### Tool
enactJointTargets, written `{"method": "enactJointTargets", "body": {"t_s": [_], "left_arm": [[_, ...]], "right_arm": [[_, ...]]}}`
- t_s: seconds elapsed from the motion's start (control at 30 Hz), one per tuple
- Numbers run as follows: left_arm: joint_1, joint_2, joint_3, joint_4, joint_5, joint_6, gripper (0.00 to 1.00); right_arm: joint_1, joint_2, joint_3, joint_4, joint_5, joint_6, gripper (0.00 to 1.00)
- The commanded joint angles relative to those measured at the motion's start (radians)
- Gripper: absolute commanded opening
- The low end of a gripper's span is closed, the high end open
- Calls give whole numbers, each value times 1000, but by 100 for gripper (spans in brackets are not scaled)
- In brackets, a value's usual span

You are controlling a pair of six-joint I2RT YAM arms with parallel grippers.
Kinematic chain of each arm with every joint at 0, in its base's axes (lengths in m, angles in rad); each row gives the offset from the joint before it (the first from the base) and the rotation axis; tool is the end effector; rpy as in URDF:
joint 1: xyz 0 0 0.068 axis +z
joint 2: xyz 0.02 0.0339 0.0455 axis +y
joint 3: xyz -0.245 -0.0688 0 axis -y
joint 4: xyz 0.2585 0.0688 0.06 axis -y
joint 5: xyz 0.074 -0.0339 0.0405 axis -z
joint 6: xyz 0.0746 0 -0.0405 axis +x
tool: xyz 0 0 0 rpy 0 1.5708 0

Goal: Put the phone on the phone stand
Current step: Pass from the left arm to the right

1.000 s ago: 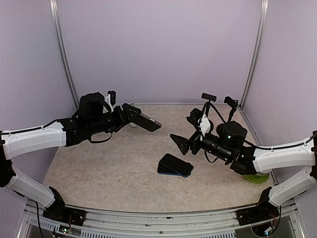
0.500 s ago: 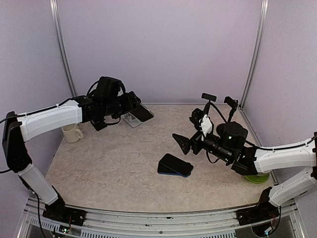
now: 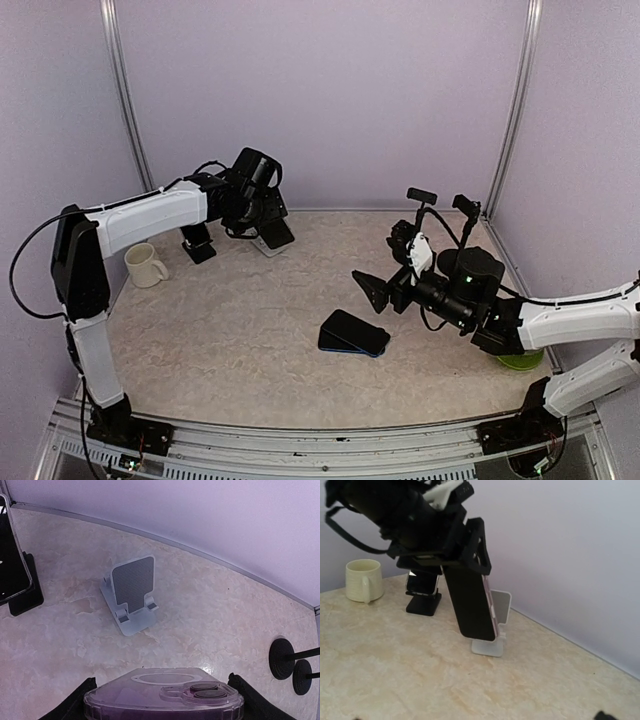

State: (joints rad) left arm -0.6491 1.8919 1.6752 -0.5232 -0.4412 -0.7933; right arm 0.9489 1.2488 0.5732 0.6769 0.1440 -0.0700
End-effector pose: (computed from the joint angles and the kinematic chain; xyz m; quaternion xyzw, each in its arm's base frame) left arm 0.3914 -0.2570 0.2536 -0.1524 0.8841 -0.1097 0.4280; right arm 0.2007 0.2616 0.2313 -0.2993 0.6401 0.2542 0.6603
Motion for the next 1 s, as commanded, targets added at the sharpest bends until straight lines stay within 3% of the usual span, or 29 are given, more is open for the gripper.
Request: {"method": "enactJointTargets", "body": {"t_s": [0.0, 0.57, 0.7, 0.97], "left_arm": [[32, 34, 83, -26, -70, -32, 36], [93, 178, 247, -94, -117, -37, 34], [90, 153, 215, -94, -28, -80, 32], [24, 86, 158, -100, 101, -179, 32]], "right_arm": [[10, -37, -24, -12, 18, -8, 100], [10, -35, -29, -34, 14, -80, 100], [10, 49, 30, -41, 22, -153, 100], [13, 299, 134, 127, -34, -254, 100]]}}
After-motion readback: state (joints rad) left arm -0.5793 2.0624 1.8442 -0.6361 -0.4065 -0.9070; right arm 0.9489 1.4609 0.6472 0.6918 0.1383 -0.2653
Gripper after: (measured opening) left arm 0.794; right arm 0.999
